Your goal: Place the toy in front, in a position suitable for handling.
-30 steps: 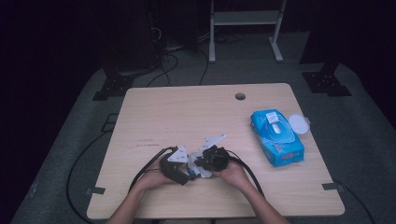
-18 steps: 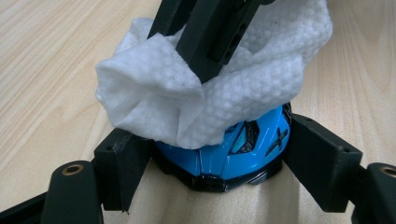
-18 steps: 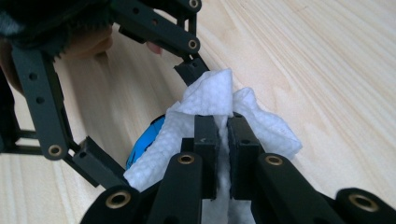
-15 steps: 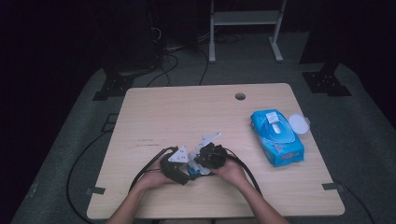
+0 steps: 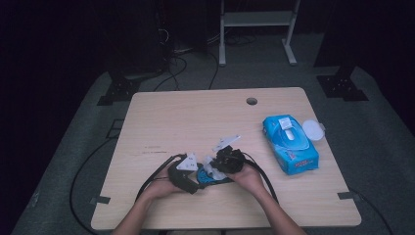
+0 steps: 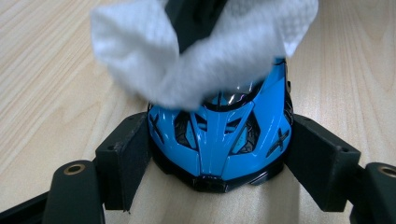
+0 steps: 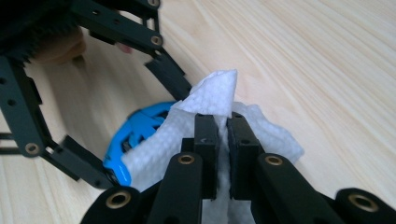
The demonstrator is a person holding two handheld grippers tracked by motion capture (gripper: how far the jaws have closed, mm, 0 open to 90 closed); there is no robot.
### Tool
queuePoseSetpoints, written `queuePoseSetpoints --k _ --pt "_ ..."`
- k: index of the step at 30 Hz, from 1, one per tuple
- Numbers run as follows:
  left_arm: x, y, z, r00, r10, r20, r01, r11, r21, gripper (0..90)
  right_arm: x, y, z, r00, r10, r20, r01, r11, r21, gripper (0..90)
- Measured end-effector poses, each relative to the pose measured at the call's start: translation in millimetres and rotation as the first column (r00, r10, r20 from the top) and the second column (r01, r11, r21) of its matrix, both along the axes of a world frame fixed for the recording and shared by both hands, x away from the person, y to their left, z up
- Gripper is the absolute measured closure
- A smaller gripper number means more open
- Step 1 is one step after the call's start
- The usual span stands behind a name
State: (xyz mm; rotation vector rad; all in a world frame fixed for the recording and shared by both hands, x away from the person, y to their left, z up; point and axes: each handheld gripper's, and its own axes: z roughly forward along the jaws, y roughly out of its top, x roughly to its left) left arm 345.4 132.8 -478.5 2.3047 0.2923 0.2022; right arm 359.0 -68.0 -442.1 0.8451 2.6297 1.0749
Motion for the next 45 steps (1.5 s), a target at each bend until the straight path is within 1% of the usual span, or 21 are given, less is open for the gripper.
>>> queuePoseSetpoints --k 3,5,6,7,9,11,12,14,17,20,23,24,25,27,30,32,35,38,41,43,45 --pt "0.6 0.5 0.0 1.0000 -0.003 -0.001 0.003 1.0000 0.001 25.3 -3.6 12.6 -3.5 0.9997 0.023 0.000 -0.023 1.000 0.011 83.9" --pt "0.3 0.5 -0.1 1.0000 -0.003 0.000 0.003 1.0000 -0.001 25.3 -5.6 17.1 -3.6 0.9993 0.035 0.016 -0.035 0.999 -0.008 83.9" --pt "0.2 0.2 -0.1 1.0000 -0.001 0.001 0.001 1.0000 -0.001 25.4 -5.3 16.2 -2.9 0.9992 0.037 0.015 -0.037 0.999 -0.009 83.8" --pt "0.2 0.2 -0.1 1.0000 -0.002 0.001 0.002 1.0000 -0.001 25.3 -4.8 13.8 -2.5 0.9995 0.028 0.011 -0.028 1.000 -0.007 83.8" --pt "0.5 0.5 0.0 1.0000 -0.004 0.004 0.004 1.0000 0.001 25.4 -2.0 4.9 -0.8 0.9998 0.009 0.019 -0.009 1.000 -0.016 83.9" --pt "0.3 0.2 0.0 1.0000 -0.002 0.004 0.002 1.0000 -0.001 25.4 0.7 -5.2 0.4 0.9998 -0.016 0.011 0.016 1.000 -0.010 83.9" --pt "0.4 0.5 0.1 1.0000 -0.003 0.004 0.003 1.0000 0.000 25.3 1.4 -9.6 0.9 0.9995 -0.025 0.017 0.026 1.000 -0.015 83.8" --pt "0.5 0.8 0.1 1.0000 -0.005 0.005 0.004 1.0000 0.002 25.4 2.3 -18.1 1.3 0.9988 -0.048 0.008 0.048 0.999 -0.006 83.9" --pt "0.8 1.0 0.1 1.0000 -0.006 0.006 0.006 1.0000 0.004 25.4 1.9 -31.0 0.6 0.9978 -0.065 0.017 0.065 0.998 0.003 83.8" --pt "1.0 1.2 0.1 1.0000 -0.008 0.005 0.008 1.0000 0.005 25.4 0.3 -46.1 -1.3 0.9961 -0.088 0.007 0.088 0.996 0.030 83.8" --pt "0.9 0.8 0.0 1.0000 -0.007 0.005 0.007 1.0000 0.004 25.4 -0.5 -55.3 -2.3 0.9943 -0.107 -0.006 0.107 0.993 0.049 83.9" --pt "1.0 0.8 0.0 1.0000 -0.007 0.004 0.007 1.0000 0.003 25.3 -0.4 -56.3 -3.0 0.9938 -0.110 -0.011 0.111 0.992 0.060 83.9" --pt "1.0 1.1 0.1 1.0000 -0.008 0.004 0.008 1.0000 0.005 25.4 -0.5 -55.3 -3.5 0.9940 -0.110 -0.007 0.110 0.992 0.060 83.8" --pt "1.0 1.0 0.1 1.0000 -0.008 0.005 0.008 1.0000 0.006 25.3 -1.0 -50.3 -3.9 0.9949 -0.101 -0.007 0.101 0.993 0.068 83.8" --pt "1.0 1.3 -0.1 1.0000 -0.007 0.003 0.007 1.0000 0.003 25.3 -1.4 -40.6 -3.9 0.9964 -0.085 0.004 0.084 0.994 0.066 83.8" --pt "1.1 1.4 -0.2 1.0000 -0.009 0.004 0.009 1.0000 0.001 25.4 -0.7 -39.5 -3.6 0.9969 -0.079 0.004 0.079 0.995 0.066 83.8" --pt "1.2 1.5 -0.3 0.9999 -0.010 0.003 0.010 1.0000 0.001 25.4 -0.5 -46.0 -3.5 0.9967 -0.082 -0.001 0.081 0.995 0.059 83.8" --pt "1.2 1.3 -0.2 0.9999 -0.010 0.004 0.010 1.0000 0.002 25.4 -2.5 -57.8 -3.5 0.9953 -0.097 0.005 0.097 0.994 0.047 83.8" --pt "0.9 0.3 -0.5 1.0000 -0.007 0.006 0.007 1.0000 -0.002 25.4 -2.4 -68.9 -3.6 0.9933 -0.116 -0.001 0.115 0.992 0.050 83.8" --pt "1.0 0.2 -0.5 1.0000 -0.006 0.005 0.006 1.0000 -0.002 25.4 -2.9 -69.7 -3.4 0.9926 -0.121 -0.005 0.121 0.991 0.051 83.8" --pt "1.1 0.5 -0.5 1.0000 -0.007 0.005 0.007 1.0000 -0.001 25.4 -3.3 -65.5 -4.0 0.9932 -0.116 -0.004 0.116 0.992 0.058 83.8"
